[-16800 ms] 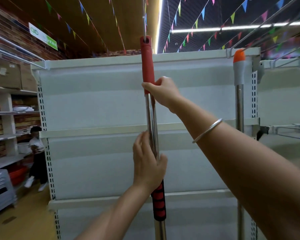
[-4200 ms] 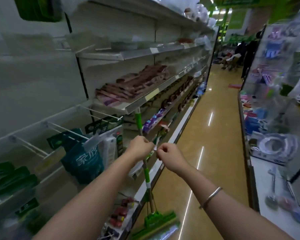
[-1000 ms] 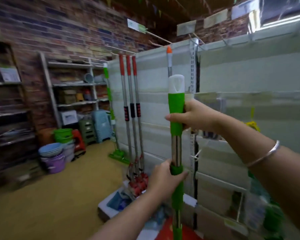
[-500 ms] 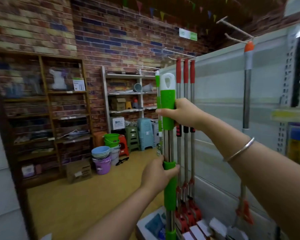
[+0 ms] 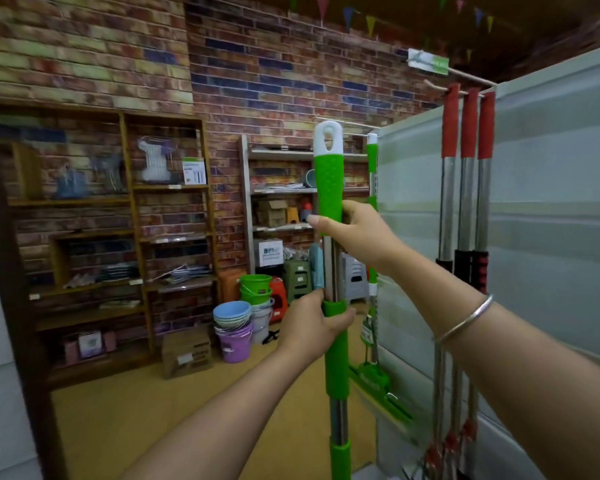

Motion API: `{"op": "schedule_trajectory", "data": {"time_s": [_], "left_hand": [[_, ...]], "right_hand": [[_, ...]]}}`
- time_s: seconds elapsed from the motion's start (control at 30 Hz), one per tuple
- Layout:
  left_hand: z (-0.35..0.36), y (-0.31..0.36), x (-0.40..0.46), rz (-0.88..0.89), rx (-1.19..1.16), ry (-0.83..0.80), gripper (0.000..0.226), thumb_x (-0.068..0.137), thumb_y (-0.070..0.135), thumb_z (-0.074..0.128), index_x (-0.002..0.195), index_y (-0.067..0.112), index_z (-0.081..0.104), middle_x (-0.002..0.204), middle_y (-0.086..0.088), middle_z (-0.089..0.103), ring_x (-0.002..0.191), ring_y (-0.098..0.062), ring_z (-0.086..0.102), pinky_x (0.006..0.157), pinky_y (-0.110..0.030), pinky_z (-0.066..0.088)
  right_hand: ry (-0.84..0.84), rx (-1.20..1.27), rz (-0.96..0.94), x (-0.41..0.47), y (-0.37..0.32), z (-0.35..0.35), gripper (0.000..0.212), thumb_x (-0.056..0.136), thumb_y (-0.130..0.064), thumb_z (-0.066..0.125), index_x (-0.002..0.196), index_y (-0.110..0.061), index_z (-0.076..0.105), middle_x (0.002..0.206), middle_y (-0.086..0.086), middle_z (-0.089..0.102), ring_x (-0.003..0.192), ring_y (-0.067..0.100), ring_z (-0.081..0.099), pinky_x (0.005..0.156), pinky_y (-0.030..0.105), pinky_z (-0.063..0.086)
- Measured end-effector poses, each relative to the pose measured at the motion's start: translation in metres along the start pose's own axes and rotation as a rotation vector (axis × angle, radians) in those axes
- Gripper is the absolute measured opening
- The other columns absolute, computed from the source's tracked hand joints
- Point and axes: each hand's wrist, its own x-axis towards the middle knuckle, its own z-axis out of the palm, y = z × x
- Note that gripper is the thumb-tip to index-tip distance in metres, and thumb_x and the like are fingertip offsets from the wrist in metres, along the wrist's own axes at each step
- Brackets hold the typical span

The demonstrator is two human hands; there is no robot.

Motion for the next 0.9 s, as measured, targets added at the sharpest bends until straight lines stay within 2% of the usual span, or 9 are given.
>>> {"op": "schedule_trajectory", "data": {"time_s": [0.1, 0.2, 0.27, 0.43, 0.57, 0.67, 0.73, 0.83, 0.9], "left_hand": [[-0.004, -0.031, 0.052, 0.014, -0.026, -0.019, 0.032, 0.082, 0.034, 0.069, 0.064, 0.028, 0.042, 0.062, 0.013, 0.05, 0.057, -0.003, 0.049, 0.047, -0.02, 0.034], [-0.007, -0.057, 0.105, 0.018, -0.081, -0.064, 0.027, 0.081, 0.034, 0.07, 0.067, 0.026, 0.048, 0.065, 0.011, 0.055, 0.06, -0.003, 0.052, 0.049, -0.019, 0.04], [-0.006, -0.073, 0.137, 0.02, -0.116, -0.067, 0.026, 0.081, 0.032, 0.07, 0.066, 0.026, 0.049, 0.063, 0.013, 0.054, 0.057, -0.001, 0.052, 0.048, -0.016, 0.039], [0.001, -0.112, 0.215, 0.019, -0.143, -0.077, 0.023, 0.081, 0.032, 0.07, 0.072, 0.02, 0.053, 0.065, 0.009, 0.059, 0.057, -0.005, 0.056, 0.049, -0.021, 0.041], [0.011, -0.136, 0.277, 0.038, -0.194, -0.112, 0.022, 0.082, 0.029, 0.07, 0.079, 0.012, 0.056, 0.071, 0.0, 0.06, 0.061, -0.01, 0.058, 0.052, -0.021, 0.044], [0.022, -0.151, 0.319, 0.083, -0.215, -0.114, 0.027, 0.082, 0.031, 0.07, 0.086, 0.007, 0.059, 0.071, -0.002, 0.061, 0.064, -0.015, 0.061, 0.062, -0.032, 0.052], [0.031, -0.158, 0.349, 0.116, -0.223, -0.134, 0.023, 0.082, 0.032, 0.07, 0.078, 0.012, 0.057, 0.068, 0.001, 0.059, 0.063, -0.015, 0.059, 0.064, -0.034, 0.052], [0.044, -0.165, 0.392, 0.15, -0.23, -0.164, 0.025, 0.082, 0.033, 0.069, 0.07, 0.019, 0.051, 0.064, 0.003, 0.055, 0.059, -0.012, 0.056, 0.06, -0.03, 0.048], [0.051, -0.167, 0.42, 0.162, -0.26, -0.187, 0.025, 0.082, 0.033, 0.069, 0.07, 0.019, 0.052, 0.063, 0.002, 0.055, 0.057, -0.011, 0.056, 0.058, -0.028, 0.047]], "right_hand": [[-0.019, -0.032, 0.006, 0.048, 0.022, 0.019, 0.021, 0.088, -0.033, 0.061, 0.097, -0.014, 0.061, 0.065, -0.006, 0.05, 0.054, 0.007, 0.043, 0.055, 0.022, 0.037], [0.006, -0.045, 0.001, 0.096, 0.041, 0.032, 0.018, 0.088, -0.03, 0.061, 0.097, -0.014, 0.06, 0.07, 0.004, 0.054, 0.061, 0.013, 0.047, 0.062, 0.03, 0.042], [0.02, -0.048, -0.005, 0.127, 0.052, 0.038, 0.021, 0.088, -0.031, 0.062, 0.101, -0.014, 0.061, 0.079, 0.01, 0.06, 0.069, 0.015, 0.052, 0.068, 0.033, 0.047], [0.029, -0.075, 0.003, 0.2, 0.086, 0.052, 0.03, 0.088, -0.032, 0.062, 0.104, -0.007, 0.062, 0.081, 0.02, 0.057, 0.067, 0.014, 0.049, 0.063, 0.026, 0.042], [0.087, -0.093, -0.008, 0.255, 0.122, 0.06, 0.036, 0.087, -0.037, 0.062, 0.109, -0.008, 0.063, 0.092, 0.02, 0.065, 0.075, 0.028, 0.056, 0.073, 0.039, 0.048], [0.131, -0.101, -0.032, 0.292, 0.147, 0.062, 0.034, 0.088, -0.036, 0.062, 0.111, -0.011, 0.064, 0.095, 0.017, 0.067, 0.078, 0.022, 0.057, 0.074, 0.035, 0.046], [0.17, -0.105, -0.018, 0.316, 0.161, 0.059, 0.034, 0.087, -0.037, 0.062, 0.108, -0.01, 0.065, 0.088, 0.016, 0.064, 0.074, 0.024, 0.057, 0.073, 0.036, 0.047], [0.197, -0.113, 0.009, 0.35, 0.18, 0.05, 0.035, 0.087, -0.034, 0.063, 0.101, -0.002, 0.065, 0.069, 0.008, 0.047, 0.057, 0.015, 0.042, 0.059, 0.029, 0.037], [0.209, -0.118, 0.017, 0.371, 0.191, 0.046, 0.034, 0.088, -0.032, 0.062, 0.1, -0.001, 0.064, 0.067, 0.007, 0.044, 0.055, 0.013, 0.038, 0.054, 0.027, 0.033]]}}
